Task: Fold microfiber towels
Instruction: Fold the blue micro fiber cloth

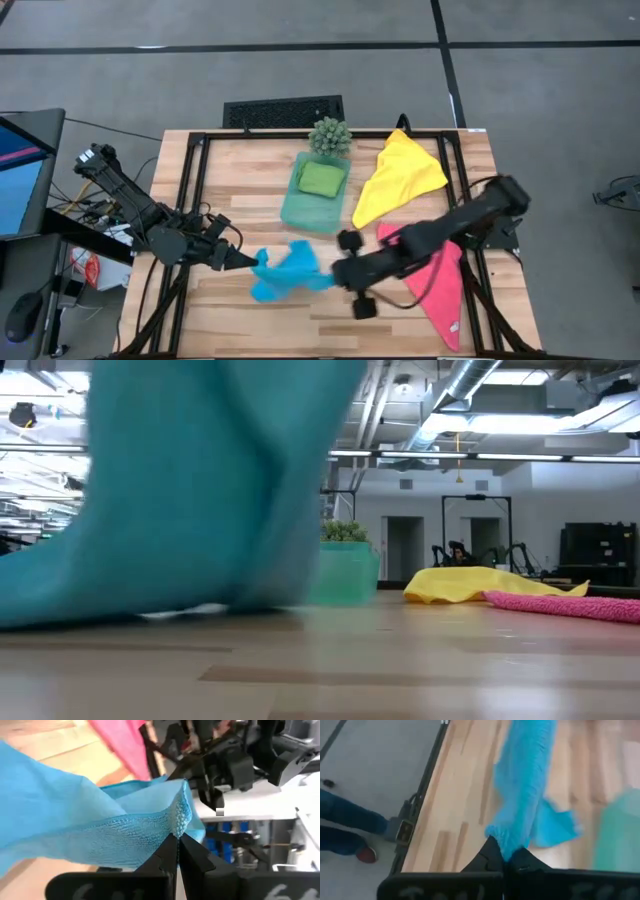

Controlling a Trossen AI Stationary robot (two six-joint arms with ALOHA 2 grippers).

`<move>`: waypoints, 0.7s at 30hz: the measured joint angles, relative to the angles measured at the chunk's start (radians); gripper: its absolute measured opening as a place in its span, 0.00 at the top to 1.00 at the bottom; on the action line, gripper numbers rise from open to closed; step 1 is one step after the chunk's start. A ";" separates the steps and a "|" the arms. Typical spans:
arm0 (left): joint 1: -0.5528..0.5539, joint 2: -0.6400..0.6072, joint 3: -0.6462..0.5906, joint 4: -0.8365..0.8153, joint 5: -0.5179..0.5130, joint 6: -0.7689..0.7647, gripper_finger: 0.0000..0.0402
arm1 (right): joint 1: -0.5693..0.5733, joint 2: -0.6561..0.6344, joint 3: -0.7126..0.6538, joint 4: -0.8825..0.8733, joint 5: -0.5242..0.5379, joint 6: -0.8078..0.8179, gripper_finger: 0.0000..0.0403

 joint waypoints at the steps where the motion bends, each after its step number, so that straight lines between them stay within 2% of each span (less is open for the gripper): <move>1: 0.000 0.001 0.000 0.026 -0.009 0.000 1.00 | 0.014 -0.035 0.000 -0.041 0.016 0.024 0.99; 5: 0.010 0.030 0.000 0.173 -0.057 0.017 1.00 | 0.048 -0.144 0.000 -0.100 0.042 0.139 1.00; 8: 0.042 0.086 0.020 0.259 -0.059 0.033 1.00 | 0.063 -0.178 0.000 -0.097 0.047 0.178 1.00; 10: 0.072 0.143 0.065 0.260 -0.013 0.031 1.00 | 0.065 -0.183 0.000 -0.095 0.057 0.181 1.00; 13: 0.127 0.231 0.161 0.231 0.108 0.065 1.00 | 0.068 -0.180 0.012 -0.143 0.155 0.206 1.00; 16: 0.165 0.304 0.293 0.076 0.194 0.114 1.00 | 0.081 -0.174 0.063 -0.190 0.209 0.222 1.00; 21: 0.183 0.397 0.545 -0.361 0.211 0.137 1.00 | 0.154 -0.173 0.147 -0.244 0.243 0.245 1.00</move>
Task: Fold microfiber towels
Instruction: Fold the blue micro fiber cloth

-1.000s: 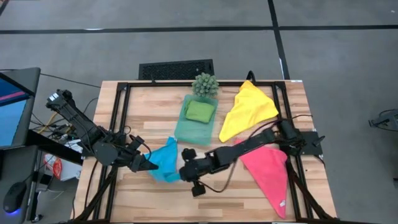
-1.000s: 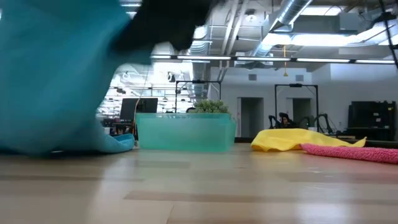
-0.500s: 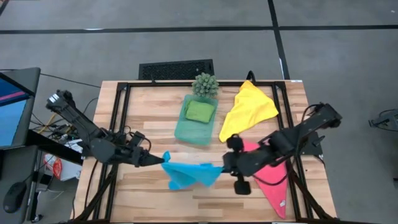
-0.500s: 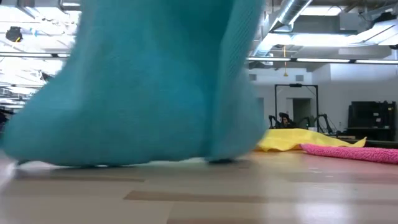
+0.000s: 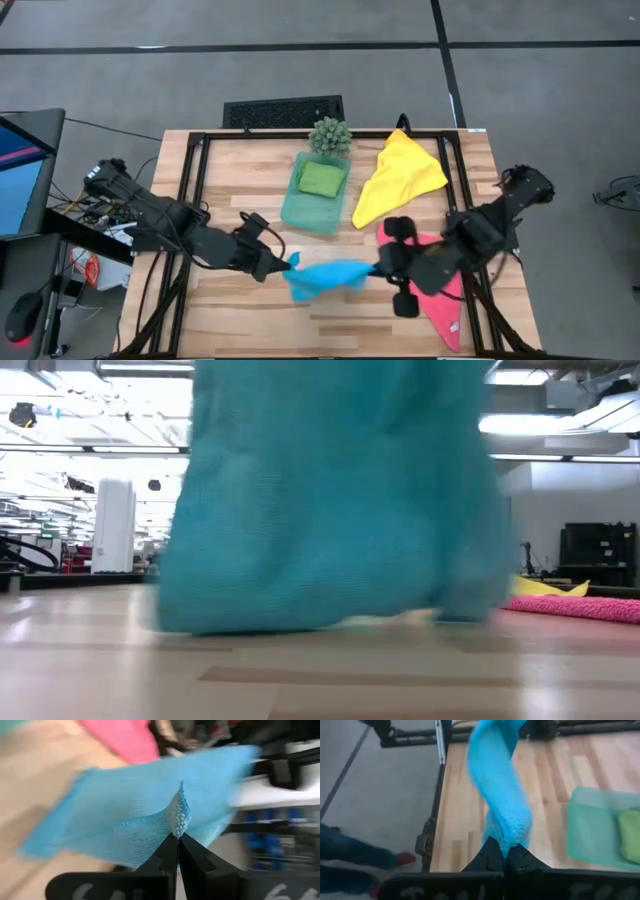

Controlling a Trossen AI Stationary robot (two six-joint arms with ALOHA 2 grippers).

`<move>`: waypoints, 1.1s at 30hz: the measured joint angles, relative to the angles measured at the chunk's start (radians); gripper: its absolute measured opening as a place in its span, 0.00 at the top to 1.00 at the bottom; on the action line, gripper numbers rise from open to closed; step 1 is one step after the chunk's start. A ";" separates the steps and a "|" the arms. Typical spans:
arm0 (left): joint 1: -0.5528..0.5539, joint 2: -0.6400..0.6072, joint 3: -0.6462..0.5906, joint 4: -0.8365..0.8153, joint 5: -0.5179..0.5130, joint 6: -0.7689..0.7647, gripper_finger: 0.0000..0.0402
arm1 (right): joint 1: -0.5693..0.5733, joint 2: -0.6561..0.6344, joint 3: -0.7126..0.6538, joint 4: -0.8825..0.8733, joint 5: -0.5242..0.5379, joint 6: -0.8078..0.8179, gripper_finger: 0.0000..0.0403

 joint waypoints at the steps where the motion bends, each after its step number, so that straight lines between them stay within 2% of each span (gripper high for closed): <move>1: 0.000 0.017 0.046 -0.066 -0.011 0.001 1.00 | 0.017 0.000 0.019 -0.022 0.031 0.007 1.00; 4: 0.000 0.062 0.174 -0.236 -0.070 0.027 1.00 | 0.060 0.000 0.082 -0.111 0.116 0.040 1.00; 8: 0.030 0.107 0.291 -0.327 -0.115 0.082 1.00 | 0.070 0.000 0.101 -0.195 0.171 0.081 1.00; 12: 0.057 0.145 0.349 -0.304 -0.111 0.148 1.00 | 0.069 0.000 0.101 -0.182 0.076 0.056 1.00; 17: 0.063 0.161 0.353 -0.316 -0.087 0.155 1.00 | 0.099 0.002 0.101 -0.188 0.080 0.080 1.00; 22: 0.088 0.158 0.349 -0.376 -0.153 0.169 1.00 | 0.101 0.002 0.101 -0.336 0.165 0.121 1.00; 27: 0.175 0.157 0.349 -0.392 -0.168 0.277 1.00 | 0.044 0.001 0.101 -0.485 0.237 0.151 1.00; 33: 0.266 0.153 0.356 -0.390 -0.170 0.404 1.00 | -0.009 0.000 0.101 -0.536 0.311 0.112 1.00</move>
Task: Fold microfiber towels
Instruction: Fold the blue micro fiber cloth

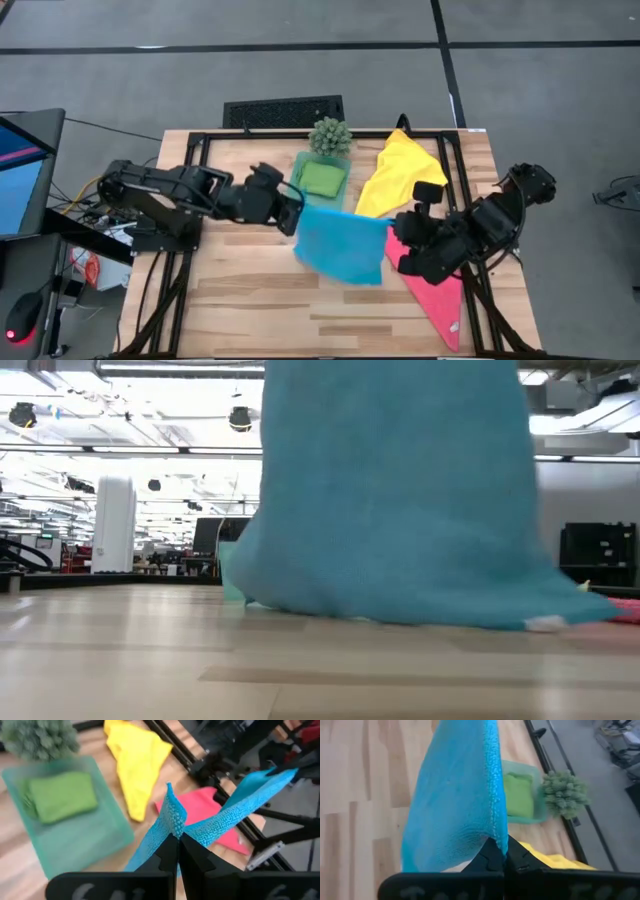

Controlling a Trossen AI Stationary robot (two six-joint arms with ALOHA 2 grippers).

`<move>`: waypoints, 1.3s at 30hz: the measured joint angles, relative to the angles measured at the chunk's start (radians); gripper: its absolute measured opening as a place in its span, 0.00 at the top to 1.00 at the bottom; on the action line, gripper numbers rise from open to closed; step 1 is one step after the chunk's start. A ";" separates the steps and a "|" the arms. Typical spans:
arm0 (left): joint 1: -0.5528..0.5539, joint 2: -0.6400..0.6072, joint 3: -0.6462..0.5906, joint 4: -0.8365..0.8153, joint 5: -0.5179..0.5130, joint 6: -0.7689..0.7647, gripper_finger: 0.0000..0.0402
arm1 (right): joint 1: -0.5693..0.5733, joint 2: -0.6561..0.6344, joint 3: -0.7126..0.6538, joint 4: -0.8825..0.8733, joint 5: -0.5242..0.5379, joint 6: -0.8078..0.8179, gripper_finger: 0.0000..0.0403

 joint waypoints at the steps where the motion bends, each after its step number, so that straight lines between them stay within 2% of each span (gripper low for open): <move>1: 0.006 -0.002 0.009 0.005 -0.001 0.012 1.00 | 0.000 0.000 0.000 -0.006 0.005 -0.001 1.00; 6: -0.014 -0.004 0.056 -0.009 -0.022 0.036 1.00 | 0.027 0.000 0.000 -0.003 0.029 0.021 1.00; 11: -0.107 0.008 0.058 -0.035 -0.037 -0.034 1.00 | 0.107 0.000 0.000 0.010 0.069 0.105 1.00; 19: -0.282 0.159 0.058 -0.074 -0.043 -0.159 1.00 | 0.251 0.099 0.000 0.098 0.015 0.251 1.00; 24: -0.351 0.296 0.056 -0.069 0.029 -0.221 1.00 | 0.314 0.239 0.000 0.169 -0.051 0.319 1.00; 30: -0.427 0.423 0.057 -0.052 0.186 -0.347 1.00 | 0.359 0.379 0.000 0.296 -0.133 0.333 1.00; 34: -0.473 0.484 0.059 -0.038 0.209 -0.431 1.00 | 0.380 0.422 0.000 0.316 -0.160 0.361 1.00; 39: -0.483 0.525 0.059 -0.010 0.229 -0.461 1.00 | 0.393 0.452 -0.011 0.346 -0.198 0.421 1.00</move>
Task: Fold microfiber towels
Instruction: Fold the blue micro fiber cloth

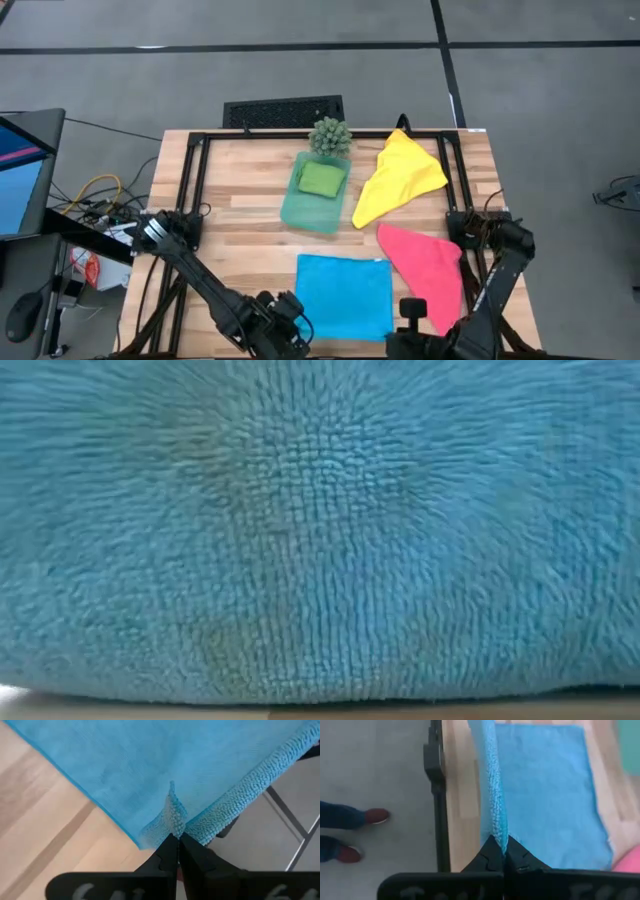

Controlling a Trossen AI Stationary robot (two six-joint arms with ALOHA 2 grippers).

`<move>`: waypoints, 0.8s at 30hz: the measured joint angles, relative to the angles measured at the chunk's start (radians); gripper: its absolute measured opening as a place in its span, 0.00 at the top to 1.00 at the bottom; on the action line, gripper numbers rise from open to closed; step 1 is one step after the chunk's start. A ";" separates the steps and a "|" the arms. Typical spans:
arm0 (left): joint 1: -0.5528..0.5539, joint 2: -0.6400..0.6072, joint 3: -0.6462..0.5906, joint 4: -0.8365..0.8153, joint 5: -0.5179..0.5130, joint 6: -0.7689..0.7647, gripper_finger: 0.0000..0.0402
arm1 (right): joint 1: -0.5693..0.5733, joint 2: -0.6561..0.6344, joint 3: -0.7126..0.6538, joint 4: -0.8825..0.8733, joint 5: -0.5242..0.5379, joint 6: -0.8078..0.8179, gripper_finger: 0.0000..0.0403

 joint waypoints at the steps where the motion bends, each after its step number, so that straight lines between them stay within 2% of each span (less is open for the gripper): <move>1: 0.002 0.003 0.000 0.001 0.003 0.005 1.00 | -0.003 0.005 -0.004 -0.004 -0.016 0.017 1.00; 7: 0.052 0.003 -0.002 -0.061 -0.059 0.067 1.00 | -0.038 -0.002 -0.081 -0.059 -0.079 0.061 1.00; 18: 0.174 0.003 -0.003 -0.138 -0.097 0.272 1.00 | -0.139 -0.011 -0.230 -0.062 -0.171 -0.038 1.00; 24: 0.200 0.015 -0.032 -0.136 -0.088 0.273 1.00 | -0.149 -0.081 -0.361 0.038 -0.174 -0.045 1.00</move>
